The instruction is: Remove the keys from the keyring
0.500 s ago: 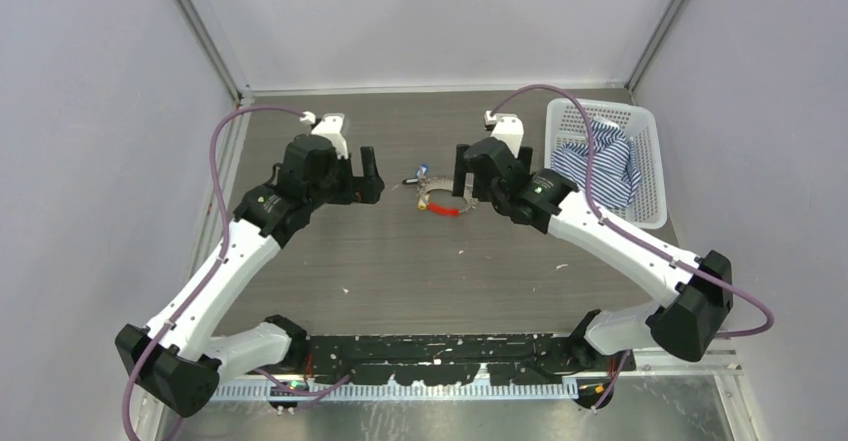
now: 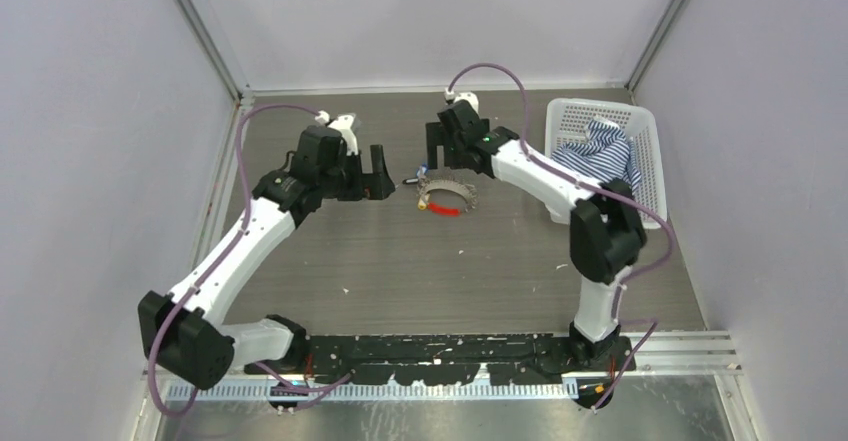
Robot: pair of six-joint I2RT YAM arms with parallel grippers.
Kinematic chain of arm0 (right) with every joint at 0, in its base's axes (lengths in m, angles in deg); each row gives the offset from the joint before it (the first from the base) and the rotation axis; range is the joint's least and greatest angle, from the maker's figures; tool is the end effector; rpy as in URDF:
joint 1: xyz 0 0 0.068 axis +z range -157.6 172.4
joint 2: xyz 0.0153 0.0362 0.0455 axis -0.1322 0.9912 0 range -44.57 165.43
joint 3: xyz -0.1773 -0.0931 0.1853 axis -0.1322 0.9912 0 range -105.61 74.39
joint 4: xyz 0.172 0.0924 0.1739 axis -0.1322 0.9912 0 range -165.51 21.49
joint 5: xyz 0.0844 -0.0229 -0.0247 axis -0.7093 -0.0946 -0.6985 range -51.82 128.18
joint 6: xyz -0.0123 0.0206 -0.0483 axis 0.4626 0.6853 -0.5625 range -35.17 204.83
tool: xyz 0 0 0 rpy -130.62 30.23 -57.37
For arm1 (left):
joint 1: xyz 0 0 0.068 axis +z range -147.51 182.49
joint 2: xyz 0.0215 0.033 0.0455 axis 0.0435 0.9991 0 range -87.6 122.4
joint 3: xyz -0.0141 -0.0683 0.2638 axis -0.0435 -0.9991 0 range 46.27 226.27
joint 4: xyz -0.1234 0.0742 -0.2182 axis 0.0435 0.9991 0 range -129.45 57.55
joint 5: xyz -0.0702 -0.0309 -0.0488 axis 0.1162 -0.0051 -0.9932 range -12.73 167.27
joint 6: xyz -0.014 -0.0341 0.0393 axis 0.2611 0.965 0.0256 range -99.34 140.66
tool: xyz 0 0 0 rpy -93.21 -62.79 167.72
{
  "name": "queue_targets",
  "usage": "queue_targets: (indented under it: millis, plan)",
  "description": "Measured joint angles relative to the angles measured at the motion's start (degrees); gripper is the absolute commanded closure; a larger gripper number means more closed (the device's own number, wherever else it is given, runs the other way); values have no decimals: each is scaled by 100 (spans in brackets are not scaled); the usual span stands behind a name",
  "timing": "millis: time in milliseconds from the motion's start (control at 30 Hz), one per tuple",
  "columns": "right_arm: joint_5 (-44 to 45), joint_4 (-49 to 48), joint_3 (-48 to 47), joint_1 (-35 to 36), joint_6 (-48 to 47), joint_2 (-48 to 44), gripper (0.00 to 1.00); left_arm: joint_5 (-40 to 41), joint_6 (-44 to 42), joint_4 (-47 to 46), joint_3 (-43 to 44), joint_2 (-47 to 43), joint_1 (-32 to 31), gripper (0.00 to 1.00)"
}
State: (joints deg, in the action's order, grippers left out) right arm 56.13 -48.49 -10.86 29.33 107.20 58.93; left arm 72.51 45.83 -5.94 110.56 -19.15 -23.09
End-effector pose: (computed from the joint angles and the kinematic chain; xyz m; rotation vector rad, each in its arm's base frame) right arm 0.3335 0.2370 0.2738 -0.1440 2.3133 0.1533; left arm 0.2317 -0.1143 0.3342 0.0549 2.2874 -0.5677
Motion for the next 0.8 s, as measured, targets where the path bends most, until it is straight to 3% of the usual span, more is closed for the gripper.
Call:
queue_targets:
  millis: [200,333,700,800]
  plan:
    - [-365,-129,-1073,-166,-361,1429,20,-531,179,-92,0,658,238,0]
    - [-579,-20,-1757,-140,-494,2186,22,-822,293,-208,0,885,496,0]
    - [-612,557,-2590,-39,-575,3027,24,-1196,461,-402,0,1019,695,0]
    - [-544,695,-2688,57,-564,3176,36,-1233,485,-420,-4,1016,695,0]
